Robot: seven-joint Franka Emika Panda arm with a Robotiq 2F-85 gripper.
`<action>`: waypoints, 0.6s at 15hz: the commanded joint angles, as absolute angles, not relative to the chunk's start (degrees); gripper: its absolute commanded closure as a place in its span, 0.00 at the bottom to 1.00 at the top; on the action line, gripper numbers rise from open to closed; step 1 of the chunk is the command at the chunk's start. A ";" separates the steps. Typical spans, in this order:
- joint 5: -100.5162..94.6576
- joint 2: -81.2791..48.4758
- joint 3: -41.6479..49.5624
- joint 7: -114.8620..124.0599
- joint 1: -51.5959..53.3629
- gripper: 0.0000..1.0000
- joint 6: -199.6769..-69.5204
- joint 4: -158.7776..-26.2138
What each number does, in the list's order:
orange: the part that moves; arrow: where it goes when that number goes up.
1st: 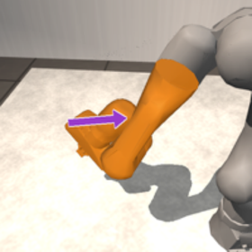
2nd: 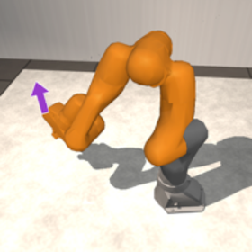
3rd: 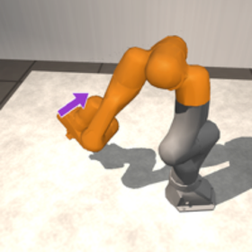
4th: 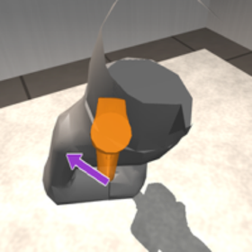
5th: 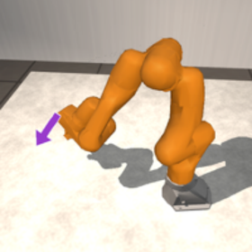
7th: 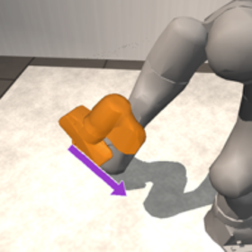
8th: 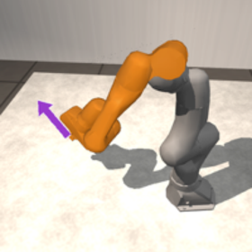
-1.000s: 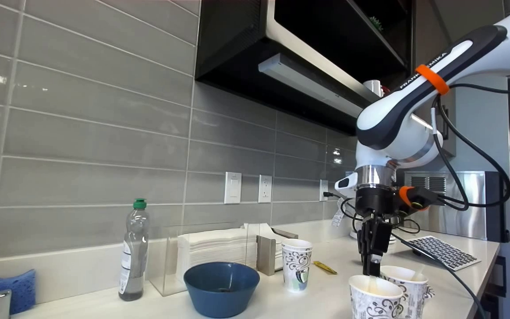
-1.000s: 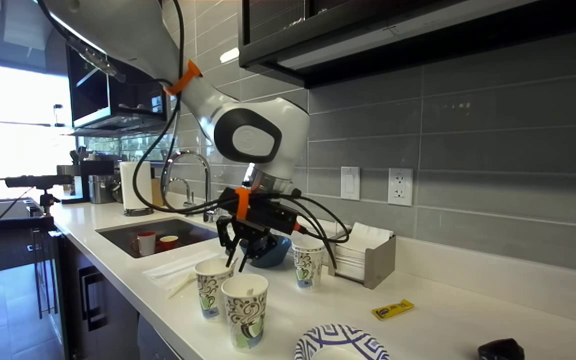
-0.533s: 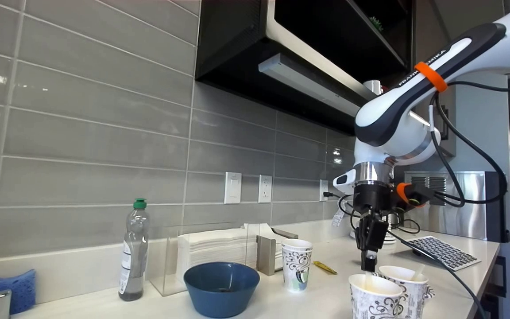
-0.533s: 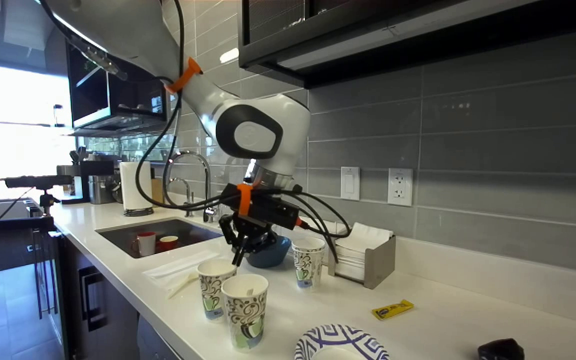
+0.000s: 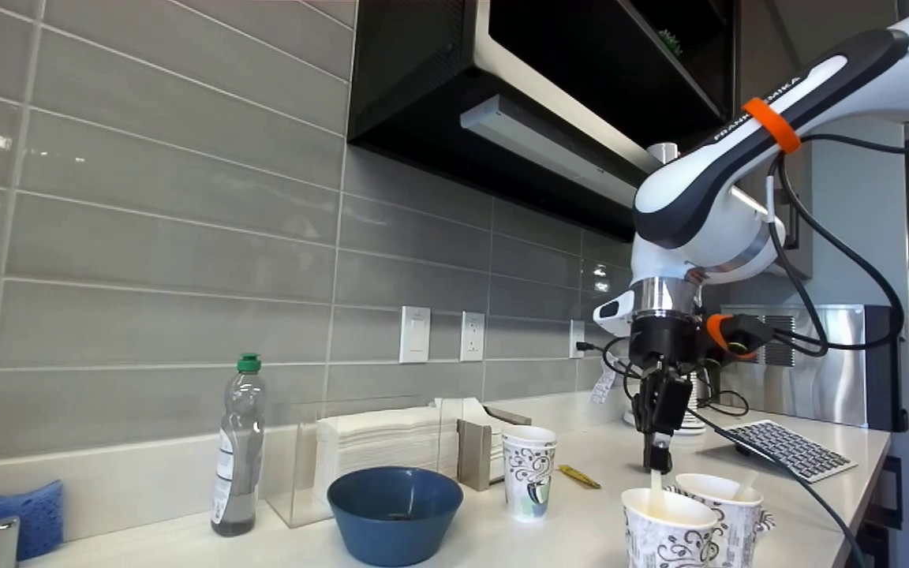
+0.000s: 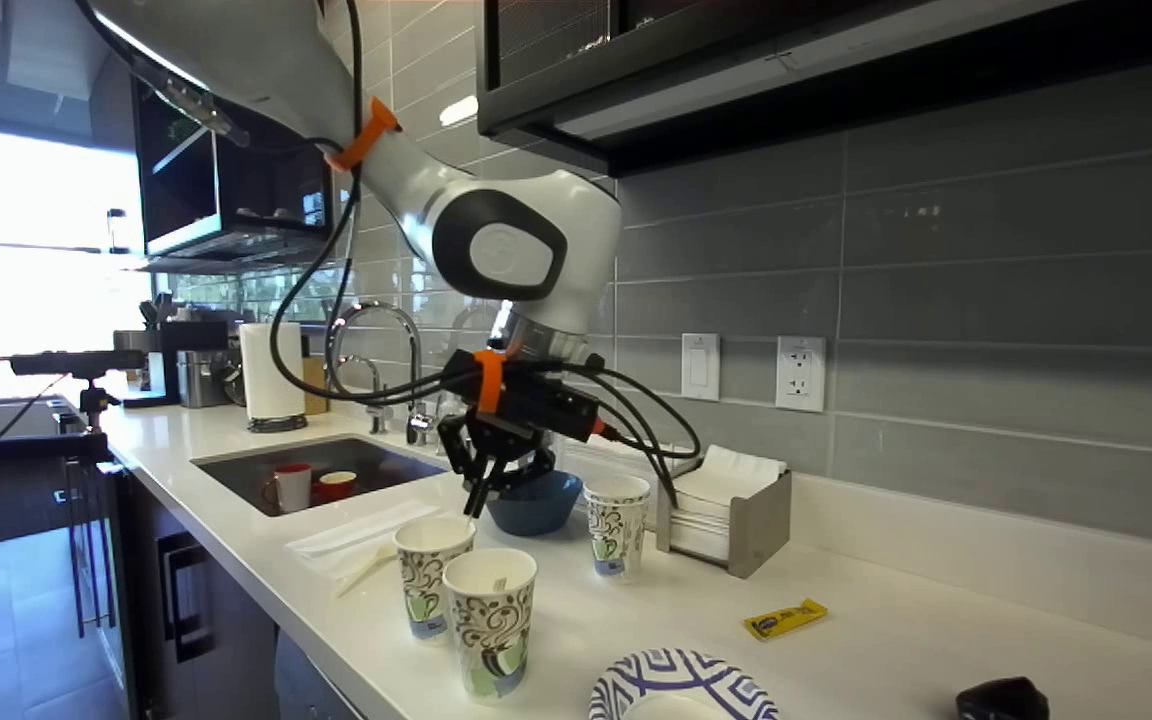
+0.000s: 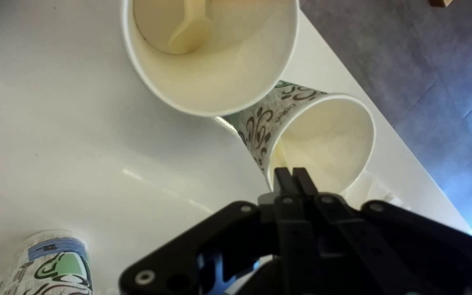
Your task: Remove the fork from the cup on the left and put it in the cup on the right then remove the spoon from the cup on the right and put it in the cup on the left.
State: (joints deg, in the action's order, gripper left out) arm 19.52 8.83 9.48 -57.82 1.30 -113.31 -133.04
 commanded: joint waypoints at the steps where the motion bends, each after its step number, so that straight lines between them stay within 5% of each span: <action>1: 17.04 13.56 8.33 -55.20 -0.49 0.99 -109.44 -132.96; 9: 11.65 24.66 8.57 -48.05 -1.68 0.99 -104.60 -132.49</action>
